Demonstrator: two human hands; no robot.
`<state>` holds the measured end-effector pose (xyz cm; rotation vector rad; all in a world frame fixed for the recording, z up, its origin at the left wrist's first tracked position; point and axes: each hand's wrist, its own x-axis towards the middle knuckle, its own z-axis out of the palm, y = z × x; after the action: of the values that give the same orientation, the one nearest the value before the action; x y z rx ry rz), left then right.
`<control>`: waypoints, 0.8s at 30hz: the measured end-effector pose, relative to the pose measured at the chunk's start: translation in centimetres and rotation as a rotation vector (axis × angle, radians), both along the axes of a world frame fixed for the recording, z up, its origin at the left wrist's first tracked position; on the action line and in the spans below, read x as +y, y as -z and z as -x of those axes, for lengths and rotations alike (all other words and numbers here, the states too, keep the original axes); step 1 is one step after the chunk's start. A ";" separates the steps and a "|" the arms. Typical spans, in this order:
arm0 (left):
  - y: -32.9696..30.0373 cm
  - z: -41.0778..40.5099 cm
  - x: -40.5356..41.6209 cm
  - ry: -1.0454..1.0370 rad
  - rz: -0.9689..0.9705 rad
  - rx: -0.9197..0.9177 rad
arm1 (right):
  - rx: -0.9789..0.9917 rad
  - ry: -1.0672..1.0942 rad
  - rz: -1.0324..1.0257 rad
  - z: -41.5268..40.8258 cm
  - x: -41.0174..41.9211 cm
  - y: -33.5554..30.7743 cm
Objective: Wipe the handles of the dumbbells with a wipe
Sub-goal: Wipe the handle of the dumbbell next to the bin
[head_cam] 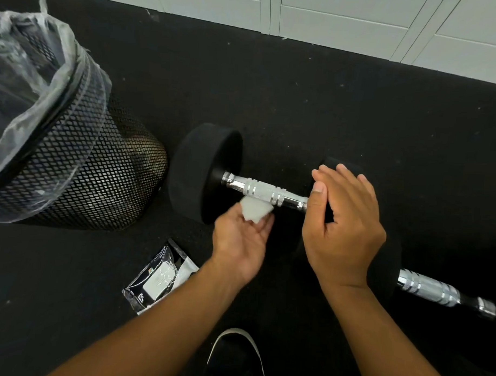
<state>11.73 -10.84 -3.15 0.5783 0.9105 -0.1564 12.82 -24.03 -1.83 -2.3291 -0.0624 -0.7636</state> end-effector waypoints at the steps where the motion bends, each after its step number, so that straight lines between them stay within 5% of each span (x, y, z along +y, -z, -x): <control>1: 0.3 -1.2 0.5 -0.069 0.011 0.009 | -0.005 -0.002 0.001 0.0 0.0 0.1; 11: -0.2 0.7 1.2 -0.138 0.030 0.008 | 0.037 -0.023 0.009 0.1 -0.1 -0.4; 15: 0.8 0.8 2.6 -0.039 0.035 0.033 | 0.026 -0.211 -0.212 3.3 2.1 -2.1; 18: 0.5 -0.2 3.1 0.053 0.031 0.084 | 0.289 -0.306 -0.497 7.4 5.8 -2.5; 22: 0.0 0.0 3.2 0.119 -0.030 0.054 | 0.940 0.056 -0.921 7.5 8.4 -0.8; 24: 0.0 0.3 3.2 0.189 -0.055 0.074 | 1.099 0.064 -1.093 6.0 9.2 0.3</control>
<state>11.41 -7.61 -3.19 0.7133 0.9332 -0.3257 6.81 -14.86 -2.14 -1.3834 0.7192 0.4764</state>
